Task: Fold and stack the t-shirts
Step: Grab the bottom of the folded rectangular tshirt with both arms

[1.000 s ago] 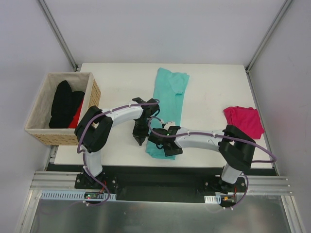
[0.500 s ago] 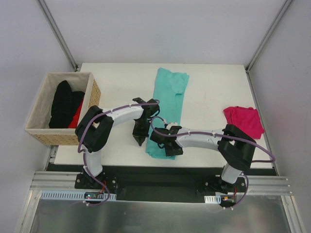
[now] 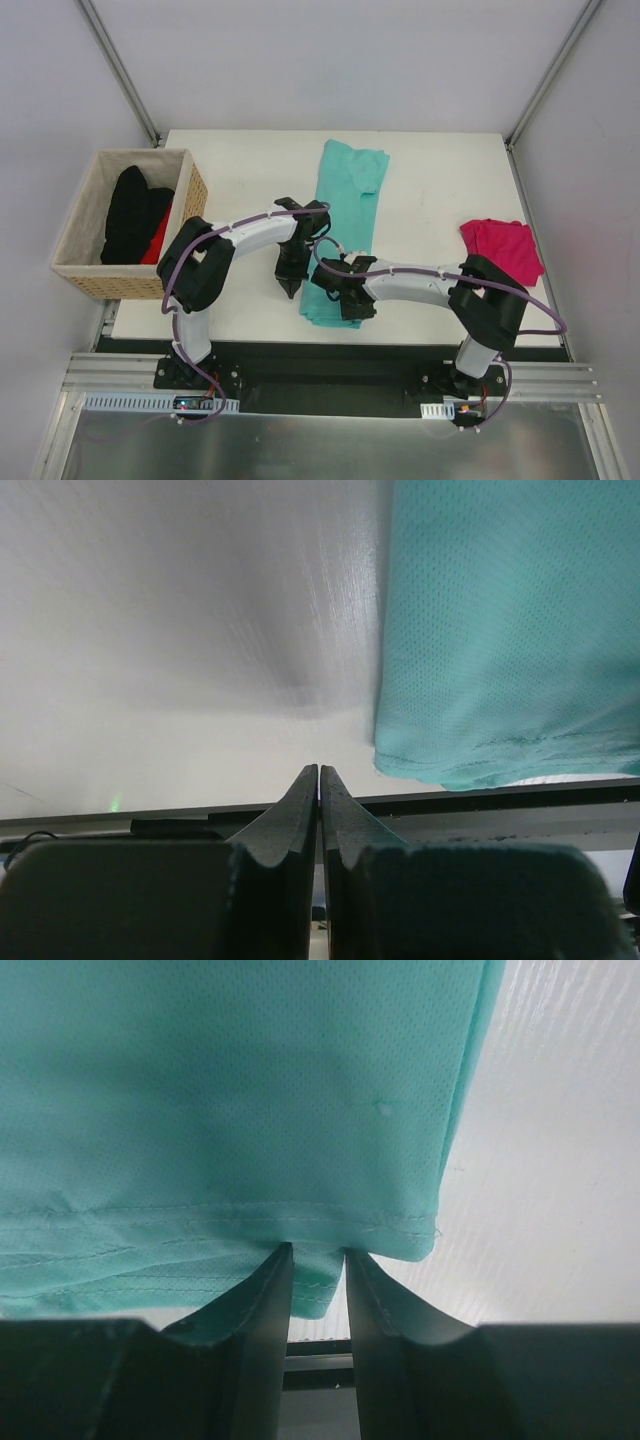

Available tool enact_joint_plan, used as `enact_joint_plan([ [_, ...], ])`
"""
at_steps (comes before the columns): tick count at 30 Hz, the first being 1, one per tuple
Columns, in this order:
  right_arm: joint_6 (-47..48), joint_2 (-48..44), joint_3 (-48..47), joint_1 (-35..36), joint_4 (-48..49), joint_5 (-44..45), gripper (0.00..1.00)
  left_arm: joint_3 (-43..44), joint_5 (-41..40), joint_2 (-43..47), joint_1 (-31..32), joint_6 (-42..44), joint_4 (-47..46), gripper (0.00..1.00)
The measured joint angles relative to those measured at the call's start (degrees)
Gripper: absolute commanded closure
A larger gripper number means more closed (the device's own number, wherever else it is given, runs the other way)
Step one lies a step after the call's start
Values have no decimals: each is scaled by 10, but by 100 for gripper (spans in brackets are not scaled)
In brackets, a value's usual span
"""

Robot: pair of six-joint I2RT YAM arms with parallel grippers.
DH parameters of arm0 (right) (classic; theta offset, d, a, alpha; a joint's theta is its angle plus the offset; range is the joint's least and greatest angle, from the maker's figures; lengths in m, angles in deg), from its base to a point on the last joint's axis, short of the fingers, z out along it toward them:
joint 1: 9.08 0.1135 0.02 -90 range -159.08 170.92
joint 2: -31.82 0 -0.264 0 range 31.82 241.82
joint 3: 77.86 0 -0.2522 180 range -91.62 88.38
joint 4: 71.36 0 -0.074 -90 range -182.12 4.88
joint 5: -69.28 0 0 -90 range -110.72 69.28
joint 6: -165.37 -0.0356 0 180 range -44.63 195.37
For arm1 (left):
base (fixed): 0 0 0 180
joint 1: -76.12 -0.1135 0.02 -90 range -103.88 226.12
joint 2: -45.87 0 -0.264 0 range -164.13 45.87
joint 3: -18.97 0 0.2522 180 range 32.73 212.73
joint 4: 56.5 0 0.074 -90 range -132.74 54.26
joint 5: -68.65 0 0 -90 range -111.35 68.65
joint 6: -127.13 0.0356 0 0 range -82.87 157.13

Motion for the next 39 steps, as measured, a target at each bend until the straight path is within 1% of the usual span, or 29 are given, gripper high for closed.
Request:
enact_joint_plan([
  [3,2,1,0,-3,1,-5,69,0,0,0,0,-4,5,97],
  [6,2,1,1,-6,3,-11,74,0,0,0,0,-8,8,97],
  [7,2,1,1,-7,4,-12,80,0,0,0,0,-9,8,97],
  [9,1,1,1,-8,9,-16,85,1,0,-2,0,-10,9,97],
  [10,1,1,2,-8,12,-18,90,2,0,-4,0,-10,9,97],
  [16,0,1,2,-10,17,-24,91,7,5,-17,0,-10,8,98],
  [22,0,1,2,-12,17,-26,93,30,19,-19,1,-10,7,97],
  [26,0,1,2,-12,17,-27,93,43,31,-28,6,-10,4,92],
  [32,1,1,2,-15,17,-31,93,42,40,-49,20,-10,0,88],
  [33,1,1,2,-15,17,-31,93,40,44,-52,20,-10,-2,84],
  [36,1,1,2,-16,17,-32,94,31,47,-54,20,-11,-6,78],
  [39,1,1,2,-17,17,-34,94,25,48,-54,20,-12,-5,78],
])
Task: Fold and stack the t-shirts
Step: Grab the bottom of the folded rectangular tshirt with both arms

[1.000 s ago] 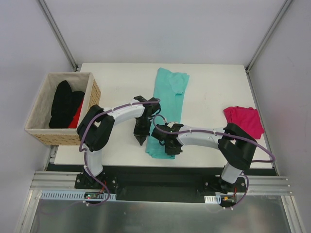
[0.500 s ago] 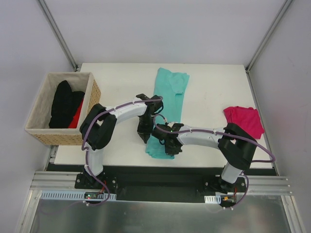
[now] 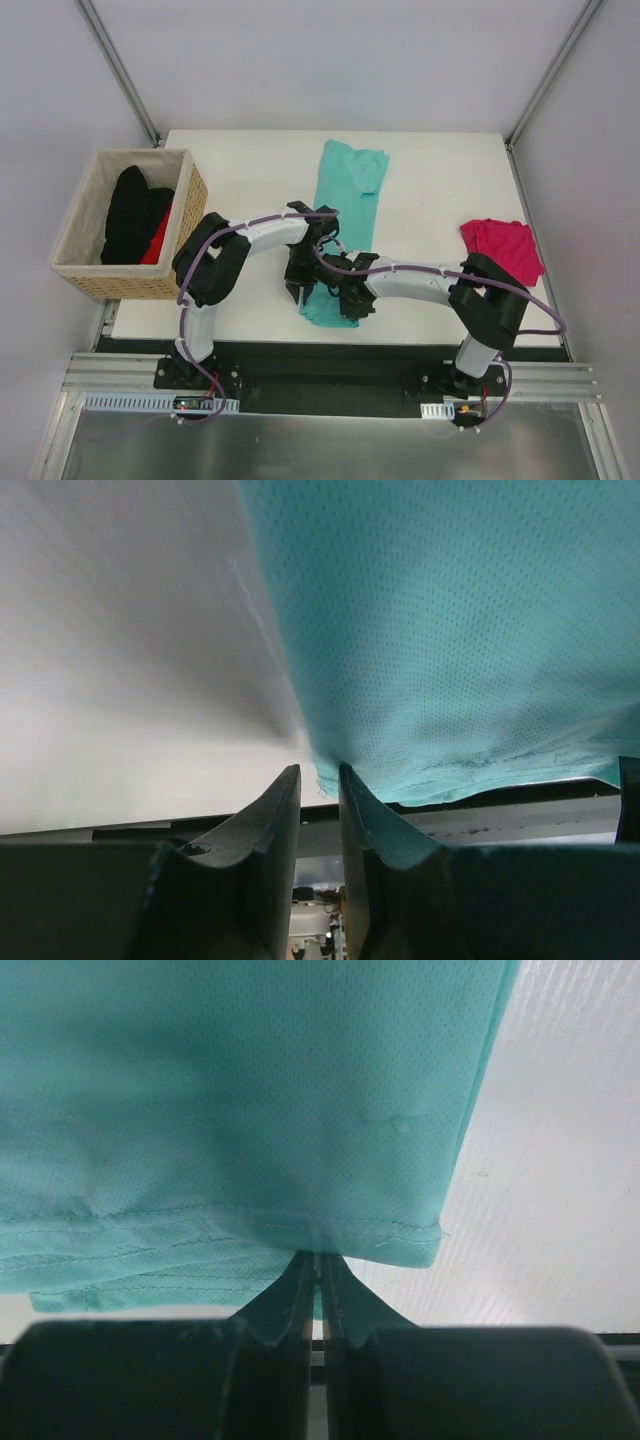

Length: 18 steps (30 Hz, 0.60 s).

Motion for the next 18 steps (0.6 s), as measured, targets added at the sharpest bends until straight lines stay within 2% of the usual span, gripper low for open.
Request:
enact_joint_plan([
  [18,-5,-7,8,-4,6,-5,94,-9,14,-3,17,-4,-13,79],
])
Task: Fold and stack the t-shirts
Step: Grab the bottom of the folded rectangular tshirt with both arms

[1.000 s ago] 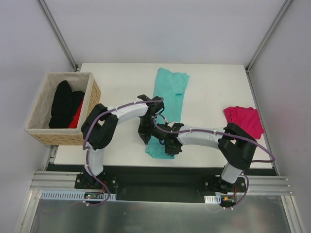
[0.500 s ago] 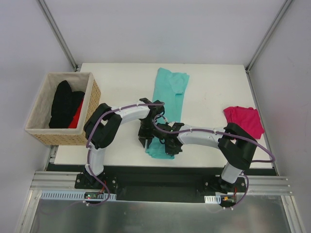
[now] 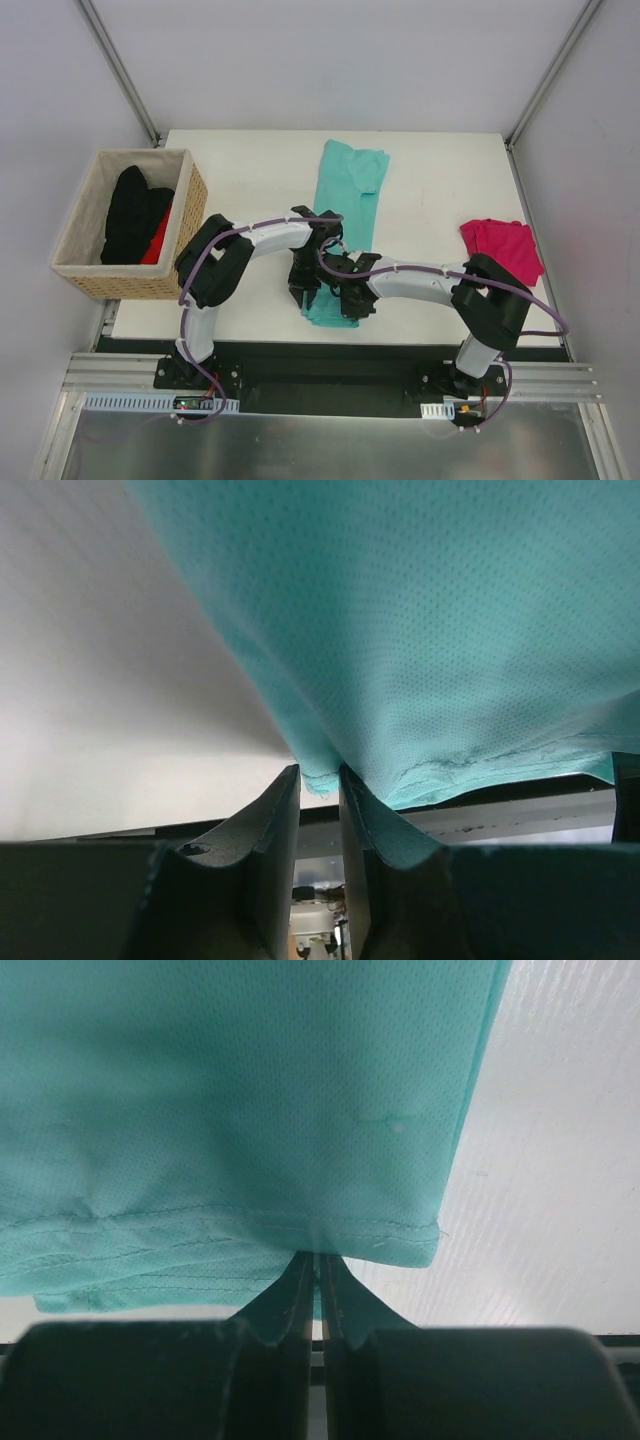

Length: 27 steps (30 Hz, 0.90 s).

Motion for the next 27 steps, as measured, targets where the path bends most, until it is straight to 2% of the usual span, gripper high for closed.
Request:
enact_joint_plan([
  [6,-4,-4,5,-1,4,0,94,-3,1,-3,5,-6,-7,81],
  [7,-4,-5,5,-1,4,0,94,-4,1,-3,5,-8,-7,84],
  [9,-4,-5,6,-1,5,0,95,-9,1,-5,5,-10,-7,97],
  [10,-4,-5,6,-1,5,0,95,-10,1,-5,5,-12,-7,100],
  [20,-4,-5,6,-1,6,0,95,-12,2,-5,6,-14,-10,100],
  [27,-3,-5,4,-1,2,2,99,-11,-1,-3,6,-19,-9,100],
])
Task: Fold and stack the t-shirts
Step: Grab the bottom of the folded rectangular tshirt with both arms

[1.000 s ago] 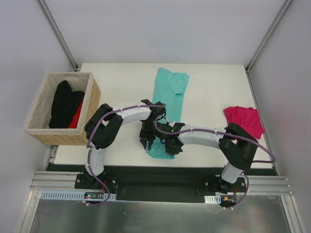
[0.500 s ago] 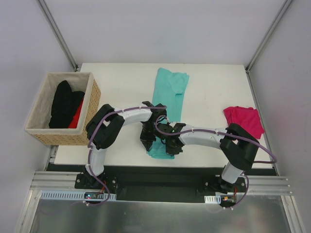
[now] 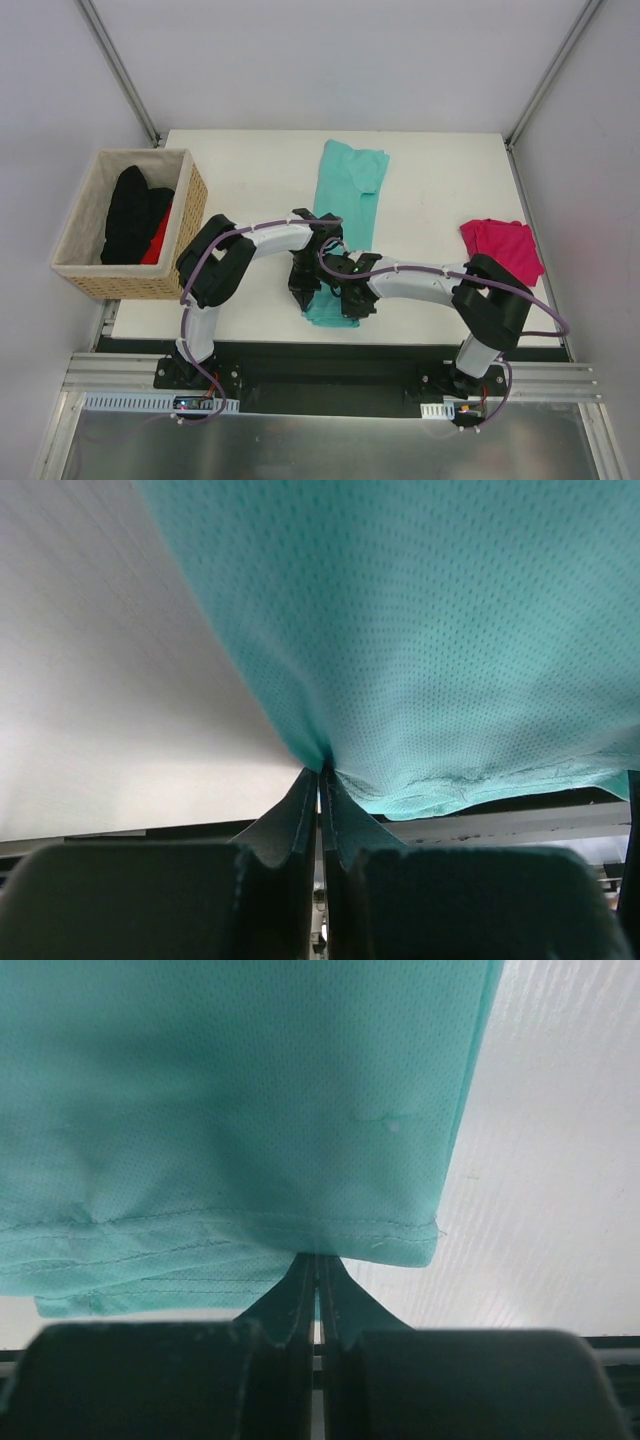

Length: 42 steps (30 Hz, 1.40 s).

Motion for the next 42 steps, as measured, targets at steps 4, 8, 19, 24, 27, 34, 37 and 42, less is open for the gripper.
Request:
enact_joint_plan([
  [4,4,1,-4,0,-9,17,99,10,-2,1,0,-4,2,100],
  [8,6,2,-6,0,-20,42,99,24,-10,12,1,-5,10,100],
  [19,5,2,-22,4,-62,78,99,36,-32,51,10,-7,27,100],
  [24,3,-7,-40,11,-92,92,99,36,-36,70,10,-8,34,100],
  [27,0,-17,-51,17,-108,101,99,36,-43,84,10,-9,37,100],
  [34,-12,-42,-65,34,-138,115,99,36,-47,110,11,-14,47,100],
  [37,-19,-50,-71,43,-149,122,99,34,-48,122,11,-21,50,100],
  [42,-29,-52,-83,61,-167,134,99,16,-49,149,16,-37,53,100],
])
